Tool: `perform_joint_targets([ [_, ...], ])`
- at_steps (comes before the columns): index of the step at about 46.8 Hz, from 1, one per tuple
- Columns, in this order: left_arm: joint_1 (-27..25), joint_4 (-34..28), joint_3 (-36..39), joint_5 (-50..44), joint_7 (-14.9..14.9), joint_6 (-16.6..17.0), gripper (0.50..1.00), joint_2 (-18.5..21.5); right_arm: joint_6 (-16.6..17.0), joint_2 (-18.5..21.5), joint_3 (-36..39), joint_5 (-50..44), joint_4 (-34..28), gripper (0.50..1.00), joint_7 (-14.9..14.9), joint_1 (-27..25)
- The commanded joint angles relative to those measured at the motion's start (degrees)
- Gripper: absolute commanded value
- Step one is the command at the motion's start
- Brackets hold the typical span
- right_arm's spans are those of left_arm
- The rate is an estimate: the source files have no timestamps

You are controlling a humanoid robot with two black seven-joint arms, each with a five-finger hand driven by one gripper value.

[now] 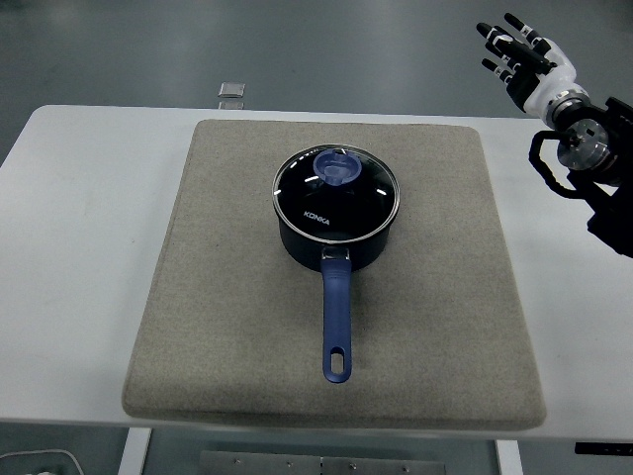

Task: Lift the pot lid and place it to the right of the pot.

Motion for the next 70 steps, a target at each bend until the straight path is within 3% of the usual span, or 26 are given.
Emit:
perform_joint_targets([
  [1,0.00,0.00,0.00,0.00,0.00,0.00,1.000,0.00,0.05,0.07,0.11,0.00,0.00,0.905,0.00,0.03],
  [70,0.00,-0.53,0.00,0.00,0.00,0.00,1.000,0.00,-0.30,-0.28,-0.07,-0.08,-0.61,0.905,0.18,1.08],
])
